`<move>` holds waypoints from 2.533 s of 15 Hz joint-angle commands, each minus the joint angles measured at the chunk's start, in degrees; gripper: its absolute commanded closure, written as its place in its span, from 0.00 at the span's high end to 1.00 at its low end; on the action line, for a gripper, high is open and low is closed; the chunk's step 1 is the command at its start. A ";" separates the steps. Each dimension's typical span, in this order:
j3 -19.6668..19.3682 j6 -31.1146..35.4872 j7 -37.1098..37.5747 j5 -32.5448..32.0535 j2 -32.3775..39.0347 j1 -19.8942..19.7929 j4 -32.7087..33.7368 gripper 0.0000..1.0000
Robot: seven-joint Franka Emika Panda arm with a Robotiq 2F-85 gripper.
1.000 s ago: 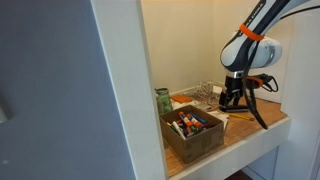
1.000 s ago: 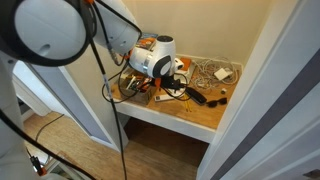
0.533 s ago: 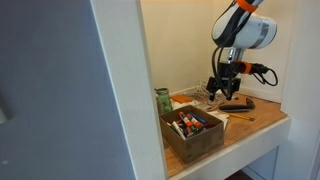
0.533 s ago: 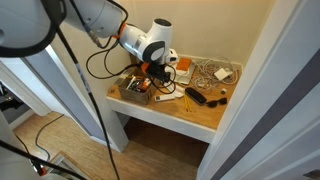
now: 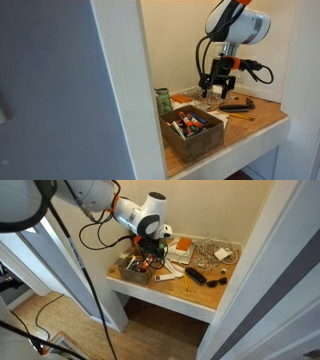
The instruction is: Remove two yellow pencils from the box and place them on the shelf.
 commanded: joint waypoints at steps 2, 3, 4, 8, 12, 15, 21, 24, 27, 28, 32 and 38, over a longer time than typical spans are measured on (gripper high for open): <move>-0.35 -3.44 -2.24 5.53 2.01 -0.28 3.08 1.00; 0.14 -4.35 -2.85 7.03 2.99 -0.16 4.30 1.00; 0.54 -5.51 -3.57 9.07 3.81 -0.11 5.47 1.00; 2.84 -11.60 -7.84 16.16 7.17 -0.10 10.56 1.00; 3.59 -17.40 -8.83 17.16 10.99 0.63 14.81 1.00; 3.74 -19.52 -8.89 17.20 13.74 1.28 17.34 1.00; 4.96 -20.80 -8.55 17.42 18.12 2.26 21.61 1.00; 5.27 -20.80 -7.82 16.79 19.98 3.14 23.44 0.99; 5.45 -20.22 -7.00 16.50 21.74 4.18 25.22 0.75; 5.53 -20.29 -6.78 16.41 22.26 4.49 25.78 0.70; 5.37 -20.89 -5.06 15.48 24.44 5.85 27.98 0.65; 5.23 -21.93 -2.47 14.71 27.23 6.89 30.45 0.48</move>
